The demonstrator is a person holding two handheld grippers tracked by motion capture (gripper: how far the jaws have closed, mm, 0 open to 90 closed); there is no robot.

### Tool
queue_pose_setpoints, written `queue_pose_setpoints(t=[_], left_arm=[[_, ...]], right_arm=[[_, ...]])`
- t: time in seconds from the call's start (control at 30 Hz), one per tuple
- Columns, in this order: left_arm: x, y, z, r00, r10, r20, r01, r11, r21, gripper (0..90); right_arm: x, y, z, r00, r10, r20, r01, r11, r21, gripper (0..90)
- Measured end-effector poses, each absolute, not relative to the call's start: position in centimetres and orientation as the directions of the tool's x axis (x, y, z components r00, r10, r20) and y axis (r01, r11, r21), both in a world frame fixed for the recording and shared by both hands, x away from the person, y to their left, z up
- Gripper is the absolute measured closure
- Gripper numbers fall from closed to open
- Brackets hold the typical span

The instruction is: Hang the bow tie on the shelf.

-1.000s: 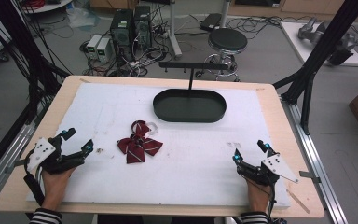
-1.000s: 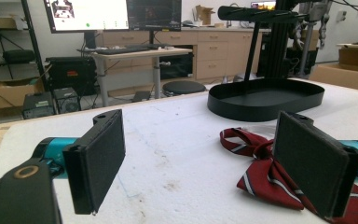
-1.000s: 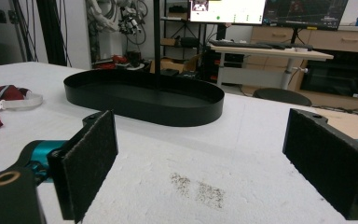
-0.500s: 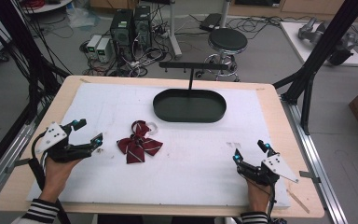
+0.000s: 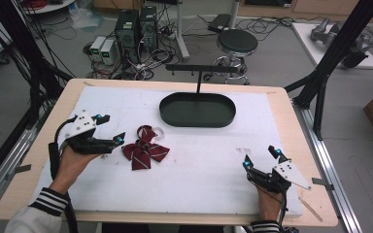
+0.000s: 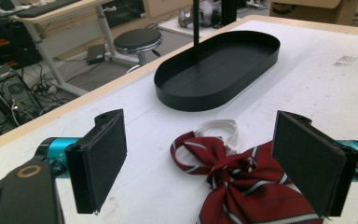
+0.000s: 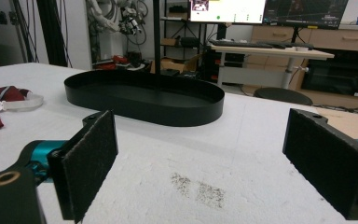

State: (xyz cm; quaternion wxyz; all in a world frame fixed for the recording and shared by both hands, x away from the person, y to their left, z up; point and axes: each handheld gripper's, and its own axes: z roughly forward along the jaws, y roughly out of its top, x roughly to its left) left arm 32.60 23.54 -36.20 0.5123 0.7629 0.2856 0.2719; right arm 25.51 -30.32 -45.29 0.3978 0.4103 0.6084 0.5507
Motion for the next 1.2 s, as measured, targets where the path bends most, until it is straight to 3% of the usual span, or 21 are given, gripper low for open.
queue_pose_setpoints(t=[0.37,1.2], left_arm=[[35.0,20.5,-35.6,0.735,0.663,0.142,0.223,-0.434,0.873,19.3],[38.9,15.8,-37.4,0.769,0.636,0.068,0.368,-0.527,0.766,20.7]], right_arm=[[25.5,-30.3,-45.3,-0.349,0.936,-0.039,0.057,0.063,0.996,9.2],[25.5,-30.3,-45.3,-0.348,0.937,-0.031,0.062,0.056,0.996,9.2]])
